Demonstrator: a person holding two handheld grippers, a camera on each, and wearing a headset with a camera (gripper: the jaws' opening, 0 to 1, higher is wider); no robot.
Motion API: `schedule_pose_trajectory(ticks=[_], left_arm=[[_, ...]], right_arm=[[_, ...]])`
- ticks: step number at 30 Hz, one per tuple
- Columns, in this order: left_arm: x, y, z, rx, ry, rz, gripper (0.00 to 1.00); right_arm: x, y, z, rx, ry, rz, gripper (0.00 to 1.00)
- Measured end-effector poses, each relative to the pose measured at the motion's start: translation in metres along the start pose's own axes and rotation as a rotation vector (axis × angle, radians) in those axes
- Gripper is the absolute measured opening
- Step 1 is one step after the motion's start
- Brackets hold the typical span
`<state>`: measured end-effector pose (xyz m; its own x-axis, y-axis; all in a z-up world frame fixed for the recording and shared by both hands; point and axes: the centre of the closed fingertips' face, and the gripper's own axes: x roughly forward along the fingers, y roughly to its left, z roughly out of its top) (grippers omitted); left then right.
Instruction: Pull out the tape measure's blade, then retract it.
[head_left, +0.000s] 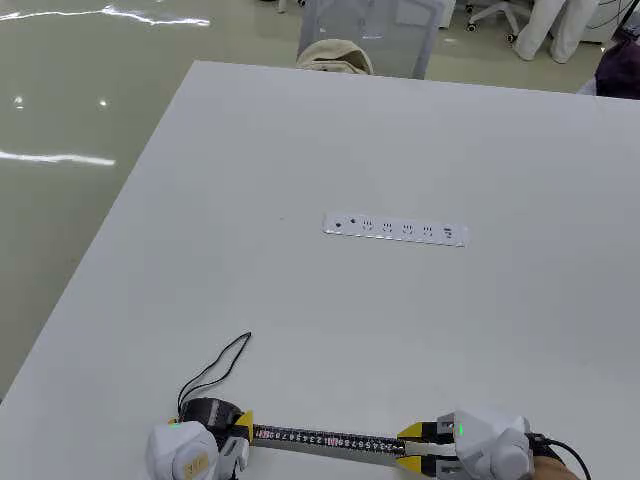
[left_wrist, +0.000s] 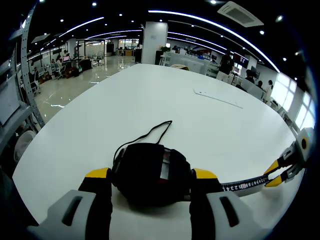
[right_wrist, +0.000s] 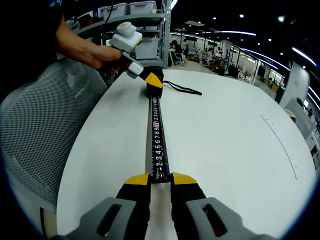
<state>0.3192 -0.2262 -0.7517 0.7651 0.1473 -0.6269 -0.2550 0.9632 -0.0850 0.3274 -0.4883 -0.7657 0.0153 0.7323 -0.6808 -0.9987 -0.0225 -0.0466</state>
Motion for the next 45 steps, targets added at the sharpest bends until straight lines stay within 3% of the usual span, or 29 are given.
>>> schedule_pose_trajectory(ticks=[45], left_arm=[[-0.003,0.003,0.0,-0.048,0.018,-0.062,0.58]], right_arm=[[-0.004,-0.004,0.019,-0.035,-0.008,-0.014,0.13]])
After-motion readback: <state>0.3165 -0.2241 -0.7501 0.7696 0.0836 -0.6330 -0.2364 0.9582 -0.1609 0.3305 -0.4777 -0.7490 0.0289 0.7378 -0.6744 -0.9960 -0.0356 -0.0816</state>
